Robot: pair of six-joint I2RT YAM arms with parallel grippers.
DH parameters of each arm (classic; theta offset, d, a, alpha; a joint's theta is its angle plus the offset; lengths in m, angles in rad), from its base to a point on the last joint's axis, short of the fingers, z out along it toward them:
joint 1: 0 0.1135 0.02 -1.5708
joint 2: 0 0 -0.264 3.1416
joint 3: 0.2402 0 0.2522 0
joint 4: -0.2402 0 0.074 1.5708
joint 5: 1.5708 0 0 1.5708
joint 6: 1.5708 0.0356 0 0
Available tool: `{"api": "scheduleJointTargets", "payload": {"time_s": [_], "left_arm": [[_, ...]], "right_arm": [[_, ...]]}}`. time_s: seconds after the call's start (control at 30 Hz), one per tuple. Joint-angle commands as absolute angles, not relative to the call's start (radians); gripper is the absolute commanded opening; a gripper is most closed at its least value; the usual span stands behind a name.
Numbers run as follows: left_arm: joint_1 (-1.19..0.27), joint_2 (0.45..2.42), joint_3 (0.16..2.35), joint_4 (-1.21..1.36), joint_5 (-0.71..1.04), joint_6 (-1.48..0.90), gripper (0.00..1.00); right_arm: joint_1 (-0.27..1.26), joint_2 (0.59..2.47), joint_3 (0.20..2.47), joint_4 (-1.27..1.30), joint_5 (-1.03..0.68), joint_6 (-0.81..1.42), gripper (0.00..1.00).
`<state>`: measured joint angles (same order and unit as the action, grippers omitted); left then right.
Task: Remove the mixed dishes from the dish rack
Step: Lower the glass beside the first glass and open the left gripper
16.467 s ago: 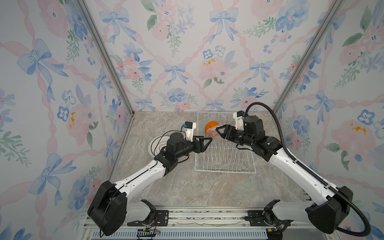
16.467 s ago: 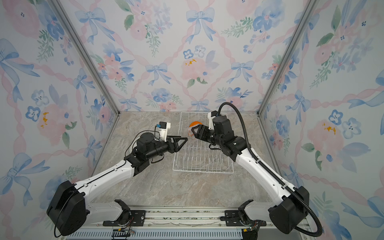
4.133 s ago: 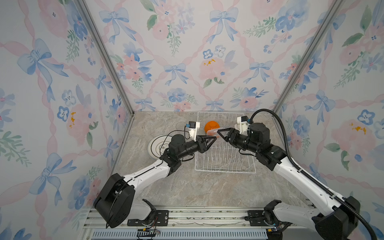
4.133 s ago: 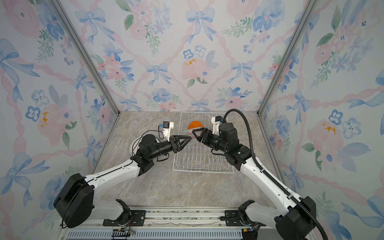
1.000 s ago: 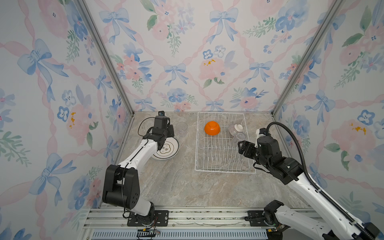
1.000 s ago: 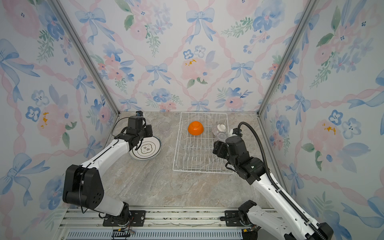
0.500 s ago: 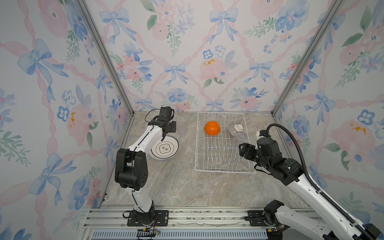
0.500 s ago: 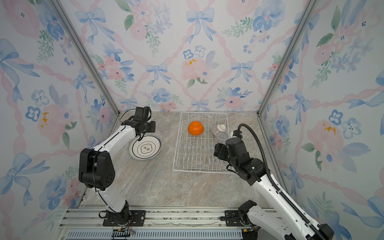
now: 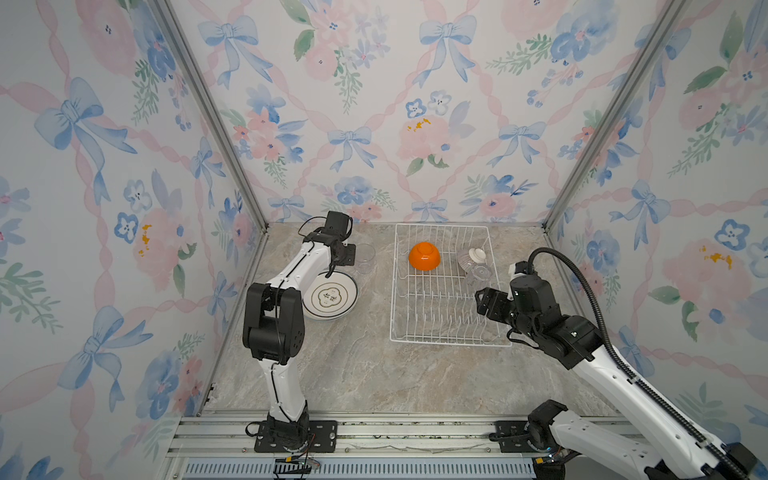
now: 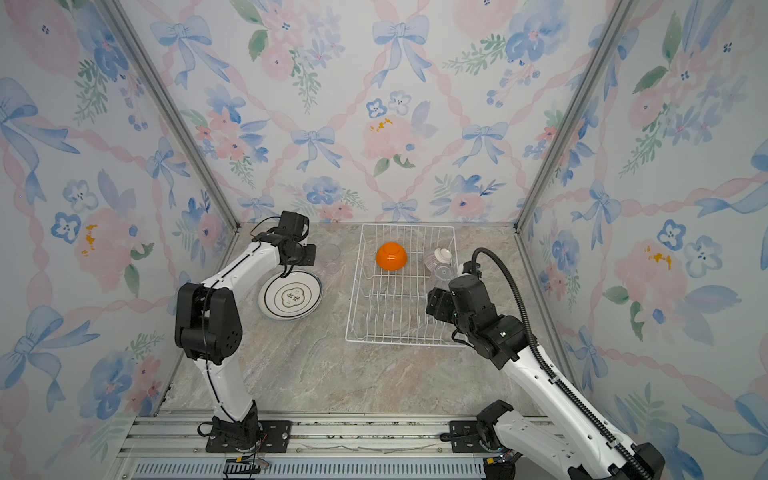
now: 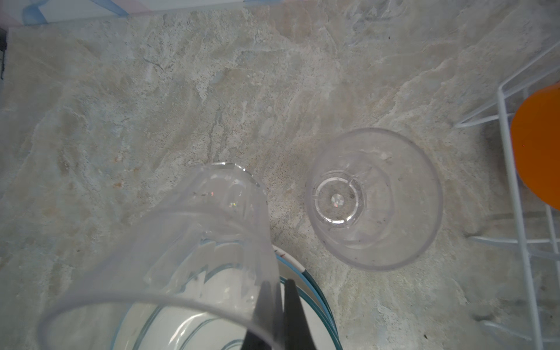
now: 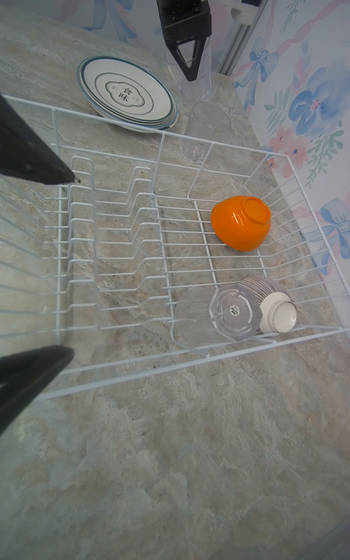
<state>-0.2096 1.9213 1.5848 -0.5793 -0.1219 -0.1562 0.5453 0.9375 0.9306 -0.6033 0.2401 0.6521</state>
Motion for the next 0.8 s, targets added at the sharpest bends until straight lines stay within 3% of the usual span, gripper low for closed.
{"api": "scheduleJointTargets", "payload": {"time_s": [0.0,0.3,0.67,0.77], "left_arm": [[-0.209,1.939,1.614,-0.603,-0.119,-0.131,0.0],[-0.21,1.997,1.679,-0.647,-0.124,-0.116,0.0],[-0.209,2.035,1.718,-0.673,-0.111,-0.118,0.08],[-0.209,2.037,1.721,-0.675,-0.103,-0.118,0.14]], "right_arm": [[0.553,0.944,0.92,-0.617,0.239,0.634,0.85],[0.553,0.964,0.925,-0.614,0.235,0.631,0.86],[0.551,1.005,0.935,-0.614,0.22,0.599,0.86],[0.547,1.01,0.938,-0.616,0.217,0.586,0.86]]}}
